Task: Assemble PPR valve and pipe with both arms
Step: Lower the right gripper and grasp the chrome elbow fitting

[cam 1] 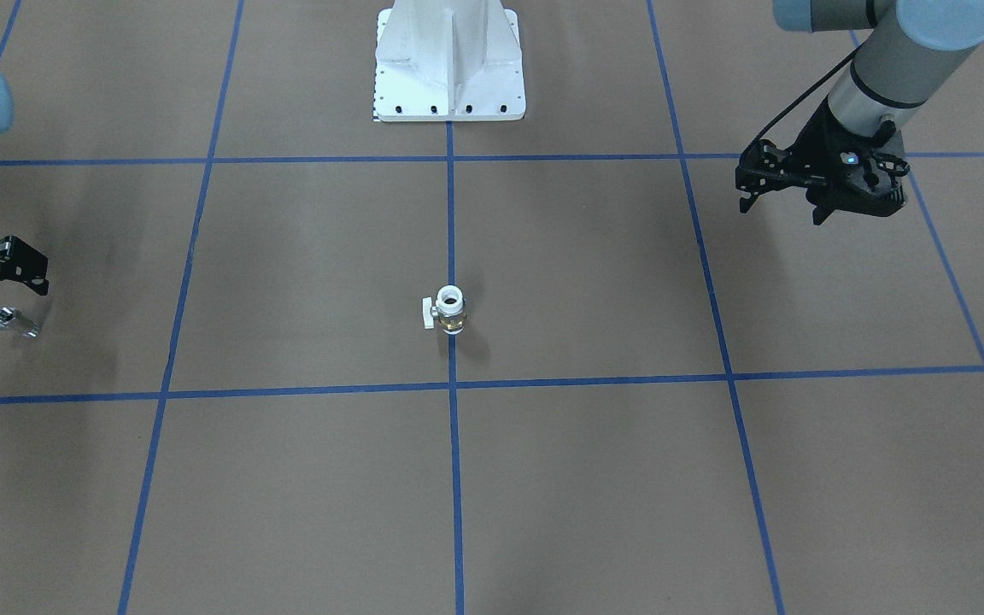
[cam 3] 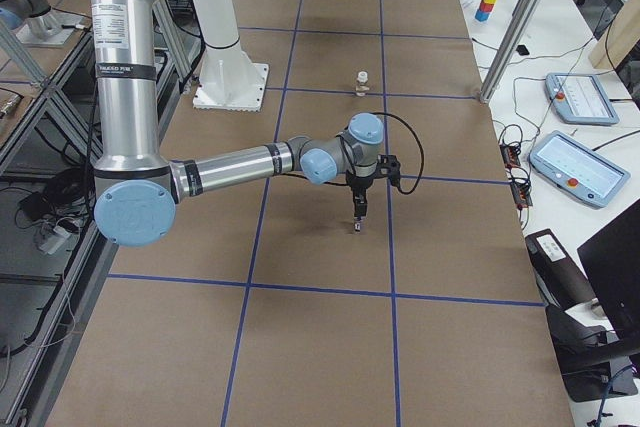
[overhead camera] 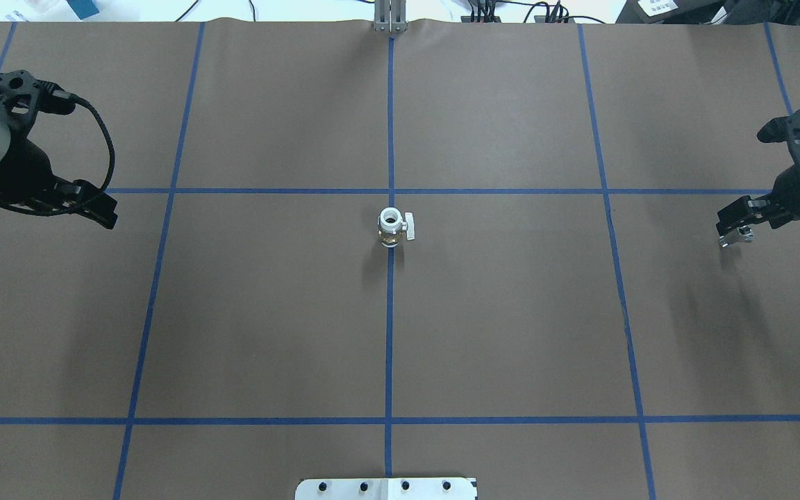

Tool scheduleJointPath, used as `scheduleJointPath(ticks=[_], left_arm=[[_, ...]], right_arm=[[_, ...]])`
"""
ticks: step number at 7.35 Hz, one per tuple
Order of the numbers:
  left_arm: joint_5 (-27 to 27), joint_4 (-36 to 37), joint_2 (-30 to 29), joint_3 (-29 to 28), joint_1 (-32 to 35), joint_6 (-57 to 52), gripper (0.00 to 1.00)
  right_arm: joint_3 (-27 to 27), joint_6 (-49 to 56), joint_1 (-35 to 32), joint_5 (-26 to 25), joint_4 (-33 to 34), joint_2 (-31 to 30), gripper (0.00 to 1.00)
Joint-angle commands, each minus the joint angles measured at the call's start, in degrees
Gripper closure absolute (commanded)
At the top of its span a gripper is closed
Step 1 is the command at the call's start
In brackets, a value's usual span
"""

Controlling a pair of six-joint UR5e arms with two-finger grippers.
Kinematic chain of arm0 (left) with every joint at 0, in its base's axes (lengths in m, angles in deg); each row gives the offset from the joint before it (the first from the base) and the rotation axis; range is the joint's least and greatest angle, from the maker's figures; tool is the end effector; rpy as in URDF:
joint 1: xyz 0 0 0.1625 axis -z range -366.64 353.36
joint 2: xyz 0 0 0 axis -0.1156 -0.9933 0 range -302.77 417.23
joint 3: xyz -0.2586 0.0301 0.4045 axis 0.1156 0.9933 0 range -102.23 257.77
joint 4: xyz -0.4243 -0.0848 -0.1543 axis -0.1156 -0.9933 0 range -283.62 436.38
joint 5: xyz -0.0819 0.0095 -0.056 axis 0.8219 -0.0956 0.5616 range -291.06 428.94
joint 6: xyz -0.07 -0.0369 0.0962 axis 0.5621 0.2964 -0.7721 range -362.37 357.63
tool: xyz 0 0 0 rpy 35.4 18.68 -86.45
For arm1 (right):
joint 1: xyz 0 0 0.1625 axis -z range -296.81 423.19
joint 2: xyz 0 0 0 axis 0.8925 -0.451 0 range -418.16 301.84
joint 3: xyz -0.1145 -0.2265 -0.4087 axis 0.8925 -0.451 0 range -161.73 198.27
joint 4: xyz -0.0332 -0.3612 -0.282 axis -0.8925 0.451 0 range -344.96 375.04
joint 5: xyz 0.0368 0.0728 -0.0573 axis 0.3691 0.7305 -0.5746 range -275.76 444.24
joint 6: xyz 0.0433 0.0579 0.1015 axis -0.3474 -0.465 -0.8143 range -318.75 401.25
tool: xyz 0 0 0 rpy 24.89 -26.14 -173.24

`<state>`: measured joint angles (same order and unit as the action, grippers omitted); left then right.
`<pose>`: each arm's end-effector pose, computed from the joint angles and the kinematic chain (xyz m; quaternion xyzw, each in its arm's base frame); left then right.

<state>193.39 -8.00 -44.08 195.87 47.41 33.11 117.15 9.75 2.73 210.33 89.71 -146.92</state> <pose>0.2861 -0.5016 0.3851 0.0599 0.3921 0.0899 0.9136 -0.2322 -0.5311 0.6143 0.0270 -0.3666 -0.0523 0.9285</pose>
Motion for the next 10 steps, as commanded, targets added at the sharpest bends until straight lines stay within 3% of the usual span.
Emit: scheduleJointPath(ticks=[1, 8, 10], left_arm=[[0.0, 0.0, -0.03, 0.03, 0.0, 0.03, 0.01], [-0.09, 0.09, 0.06, 0.47, 0.0, 0.03, 0.01], [0.0, 0.09, -0.03, 0.47, 0.0, 0.03, 0.01]], right_arm=[[-2.28, 0.13, 0.17, -0.23, -0.05, 1.04, 0.07], [-5.63, 0.3, 0.17, -0.23, 0.04, 2.54, 0.2], [-6.24, 0.3, 0.17, -0.23, 0.04, 2.72, 0.28]])
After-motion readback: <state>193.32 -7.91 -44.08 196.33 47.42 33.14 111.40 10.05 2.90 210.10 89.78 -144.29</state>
